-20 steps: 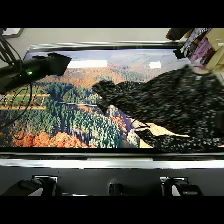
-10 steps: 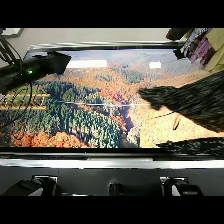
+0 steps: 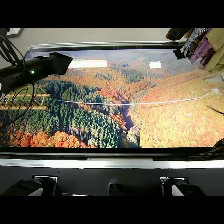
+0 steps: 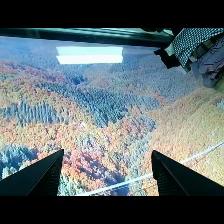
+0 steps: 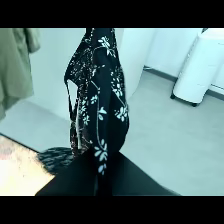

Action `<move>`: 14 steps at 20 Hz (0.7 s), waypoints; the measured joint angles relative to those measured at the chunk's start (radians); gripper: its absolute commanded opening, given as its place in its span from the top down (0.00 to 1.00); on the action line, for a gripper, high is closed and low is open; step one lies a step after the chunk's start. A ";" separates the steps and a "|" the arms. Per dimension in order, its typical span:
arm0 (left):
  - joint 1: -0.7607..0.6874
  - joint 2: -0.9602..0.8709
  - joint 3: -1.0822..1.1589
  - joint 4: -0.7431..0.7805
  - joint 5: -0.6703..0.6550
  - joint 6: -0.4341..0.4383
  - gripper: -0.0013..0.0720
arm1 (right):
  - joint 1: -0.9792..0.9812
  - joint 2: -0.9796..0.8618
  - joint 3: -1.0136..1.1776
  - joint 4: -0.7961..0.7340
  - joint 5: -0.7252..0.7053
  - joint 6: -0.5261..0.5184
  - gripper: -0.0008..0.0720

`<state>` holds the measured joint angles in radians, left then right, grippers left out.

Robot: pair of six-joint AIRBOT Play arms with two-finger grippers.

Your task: Fold the clothes and pants, and hang the long-sleeved shirts on hangers.

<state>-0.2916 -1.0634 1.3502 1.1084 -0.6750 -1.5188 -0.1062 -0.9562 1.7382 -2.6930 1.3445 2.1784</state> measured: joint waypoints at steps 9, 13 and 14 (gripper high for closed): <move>0.000 -0.007 -0.013 0.000 -0.029 -0.001 0.14 | -0.273 -0.122 0.201 0.059 -0.157 0.033 0.96; -0.006 -0.008 -0.034 0.000 -0.042 -0.002 0.15 | -0.397 -0.134 0.214 0.073 -0.224 0.055 0.96; -0.009 -0.008 -0.041 0.000 -0.046 -0.002 0.15 | -0.432 -0.137 0.216 0.083 -0.245 0.065 0.96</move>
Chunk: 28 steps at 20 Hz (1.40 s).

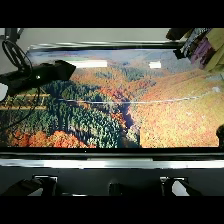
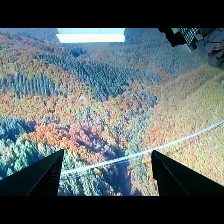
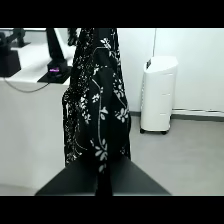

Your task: Fold the clothes and pants, and hang the long-sleeved shirts on hangers.

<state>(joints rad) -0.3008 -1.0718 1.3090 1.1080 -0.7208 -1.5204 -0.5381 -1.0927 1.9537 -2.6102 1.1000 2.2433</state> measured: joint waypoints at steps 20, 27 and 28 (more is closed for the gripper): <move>-0.025 0.000 -0.048 0.000 -0.099 0.001 0.15 | -0.464 -0.077 0.004 0.393 -0.148 0.002 0.95; -0.021 0.005 -0.044 0.001 -0.118 0.001 0.15 | -0.468 -0.017 0.004 0.418 -0.119 -0.017 0.11; -0.018 0.010 -0.044 0.002 -0.116 0.001 0.15 | -0.468 0.004 0.004 0.410 -0.121 -0.025 0.11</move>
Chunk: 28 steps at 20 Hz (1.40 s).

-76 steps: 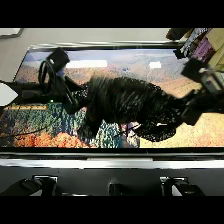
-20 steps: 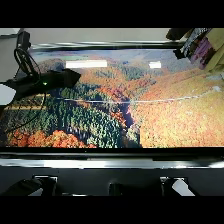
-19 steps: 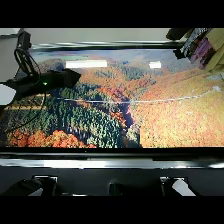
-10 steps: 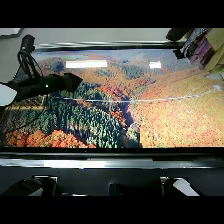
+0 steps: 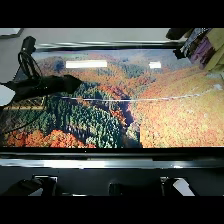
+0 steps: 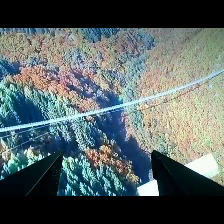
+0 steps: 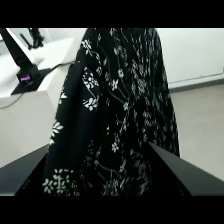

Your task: Fold the clothes and pants, and hang the long-sleeved shirts on hangers.

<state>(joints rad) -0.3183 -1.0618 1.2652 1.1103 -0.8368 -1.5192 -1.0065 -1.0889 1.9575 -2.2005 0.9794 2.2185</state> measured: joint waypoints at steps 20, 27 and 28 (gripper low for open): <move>0.136 0.184 -0.004 0.147 -0.185 0.000 0.96 | 0.782 -0.091 -0.018 0.959 0.208 -0.736 0.96; 0.137 0.319 -0.160 0.319 -0.328 0.000 0.96 | 1.062 -0.089 -0.304 0.906 0.584 -0.795 0.96; 0.137 0.334 -0.175 0.334 -0.329 0.000 0.95 | 1.081 -0.080 -0.339 0.904 0.595 -0.791 0.96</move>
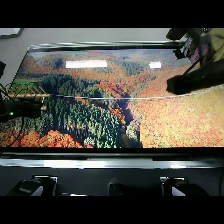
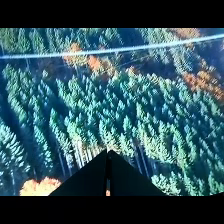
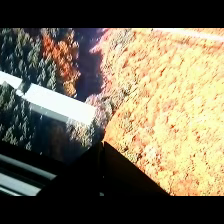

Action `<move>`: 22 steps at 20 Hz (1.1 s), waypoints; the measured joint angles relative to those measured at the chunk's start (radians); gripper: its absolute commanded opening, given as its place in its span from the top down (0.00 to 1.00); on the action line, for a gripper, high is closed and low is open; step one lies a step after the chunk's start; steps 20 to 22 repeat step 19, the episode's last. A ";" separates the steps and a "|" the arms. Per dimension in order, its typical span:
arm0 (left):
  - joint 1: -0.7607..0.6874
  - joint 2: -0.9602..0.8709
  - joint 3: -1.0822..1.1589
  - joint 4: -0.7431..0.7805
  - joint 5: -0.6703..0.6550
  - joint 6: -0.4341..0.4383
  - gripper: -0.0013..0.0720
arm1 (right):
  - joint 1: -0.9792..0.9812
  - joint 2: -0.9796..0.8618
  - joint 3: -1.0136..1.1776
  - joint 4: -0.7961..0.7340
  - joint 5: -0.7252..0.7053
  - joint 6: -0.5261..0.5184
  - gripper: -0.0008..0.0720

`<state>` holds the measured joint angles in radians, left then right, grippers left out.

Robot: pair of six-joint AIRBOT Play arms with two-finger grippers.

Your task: Fold the clothes and pants, and hang the long-sleeved shirts on hangers.

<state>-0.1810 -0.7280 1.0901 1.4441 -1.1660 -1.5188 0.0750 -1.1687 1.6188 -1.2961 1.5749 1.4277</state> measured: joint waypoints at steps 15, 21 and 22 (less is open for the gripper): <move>0.000 0.040 -0.042 0.077 -0.012 0.000 0.95 | 0.055 0.024 -0.100 0.002 0.045 0.022 0.92; 0.000 0.040 -0.042 0.077 -0.013 0.000 0.95 | 0.055 0.024 -0.100 0.002 0.045 0.021 0.92; 0.000 0.040 -0.042 0.077 -0.013 0.000 0.95 | 0.055 0.024 -0.100 0.002 0.045 0.021 0.92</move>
